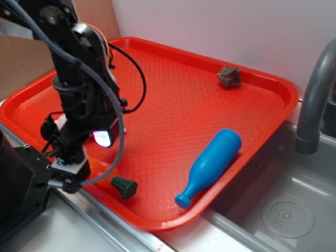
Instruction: Grab the carrot.
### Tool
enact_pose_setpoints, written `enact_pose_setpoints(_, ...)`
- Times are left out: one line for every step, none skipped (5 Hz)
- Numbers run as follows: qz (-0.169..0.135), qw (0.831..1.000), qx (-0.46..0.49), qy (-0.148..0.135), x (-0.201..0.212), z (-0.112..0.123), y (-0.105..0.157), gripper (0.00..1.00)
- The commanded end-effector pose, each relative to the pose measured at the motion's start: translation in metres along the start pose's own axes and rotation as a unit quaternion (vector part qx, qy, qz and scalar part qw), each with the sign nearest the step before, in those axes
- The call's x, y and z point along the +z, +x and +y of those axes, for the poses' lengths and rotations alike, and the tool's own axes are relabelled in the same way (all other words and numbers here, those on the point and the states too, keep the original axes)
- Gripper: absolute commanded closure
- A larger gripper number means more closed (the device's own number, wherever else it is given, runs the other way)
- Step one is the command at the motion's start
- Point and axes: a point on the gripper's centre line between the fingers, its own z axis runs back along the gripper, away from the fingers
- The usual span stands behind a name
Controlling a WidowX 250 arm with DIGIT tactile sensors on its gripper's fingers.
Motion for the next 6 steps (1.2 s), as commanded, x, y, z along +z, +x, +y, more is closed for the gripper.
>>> enact_pose_setpoints(0.000,1.000,-0.006,-0.008,-0.011,0.002,0.004,0.00)
enact_pose_setpoints(-0.007,1.000,0.021,-0.008,-0.006,0.002,-0.002,0.01)
enact_pose_setpoints(-0.011,0.999,0.040,-0.016,0.001,0.006,-0.008,0.05)
enact_pose_setpoints(-0.009,0.998,0.054,-0.006,0.005,0.045,-0.018,0.04)
enact_pose_setpoints(-0.015,0.998,0.061,0.002,0.014,0.056,-0.023,0.02)
enact_pose_setpoints(-0.011,0.998,0.054,-0.004,0.008,0.059,-0.020,0.01)
